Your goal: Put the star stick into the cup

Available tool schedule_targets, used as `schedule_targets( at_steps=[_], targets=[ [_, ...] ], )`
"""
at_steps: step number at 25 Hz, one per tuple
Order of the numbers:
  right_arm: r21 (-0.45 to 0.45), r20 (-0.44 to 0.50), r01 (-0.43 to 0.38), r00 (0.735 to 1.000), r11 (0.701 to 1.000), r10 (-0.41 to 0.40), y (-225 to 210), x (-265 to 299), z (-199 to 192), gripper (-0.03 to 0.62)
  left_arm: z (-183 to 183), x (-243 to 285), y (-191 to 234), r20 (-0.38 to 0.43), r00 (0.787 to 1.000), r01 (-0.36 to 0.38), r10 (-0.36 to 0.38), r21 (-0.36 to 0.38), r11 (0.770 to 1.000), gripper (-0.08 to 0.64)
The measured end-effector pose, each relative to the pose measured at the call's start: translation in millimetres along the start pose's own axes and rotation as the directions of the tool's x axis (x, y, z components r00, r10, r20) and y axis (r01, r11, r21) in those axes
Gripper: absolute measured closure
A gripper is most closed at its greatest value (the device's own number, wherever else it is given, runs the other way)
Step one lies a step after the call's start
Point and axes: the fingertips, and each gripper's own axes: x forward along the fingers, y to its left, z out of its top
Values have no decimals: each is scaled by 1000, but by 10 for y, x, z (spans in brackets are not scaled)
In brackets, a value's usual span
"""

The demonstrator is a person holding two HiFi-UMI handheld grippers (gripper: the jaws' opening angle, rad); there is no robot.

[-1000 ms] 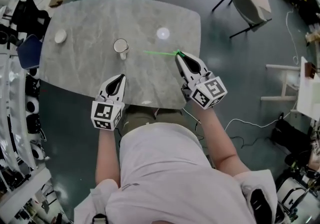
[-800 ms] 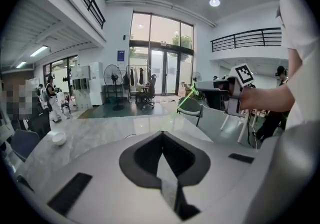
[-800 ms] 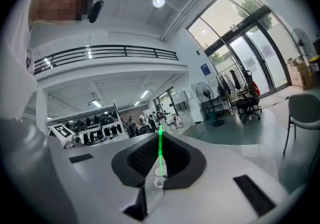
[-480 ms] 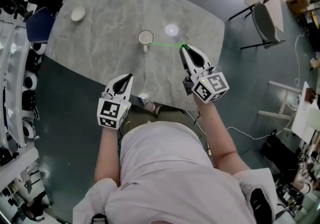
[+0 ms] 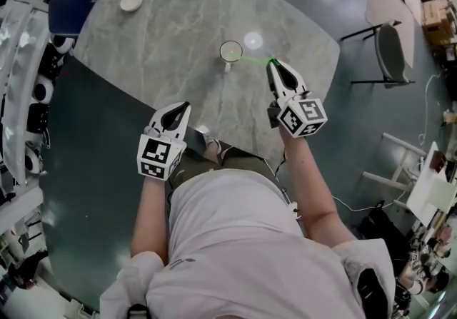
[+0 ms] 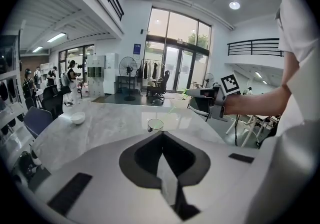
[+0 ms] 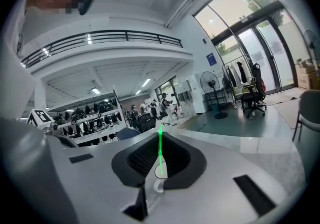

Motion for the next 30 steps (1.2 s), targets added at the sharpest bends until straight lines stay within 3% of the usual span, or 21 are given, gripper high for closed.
schedule_targets(
  at_steps=[18,30],
  targets=[
    [40,-87,30,996,999,-26,-235,382,-512,566,-141,-87,178,-43,997,-67,66,-38,997,557],
    [93,-70,75,995,993,-68,-452,389,-566,566,-257,-143,136,-85,992,-93,90,-40,995,558]
  ],
)
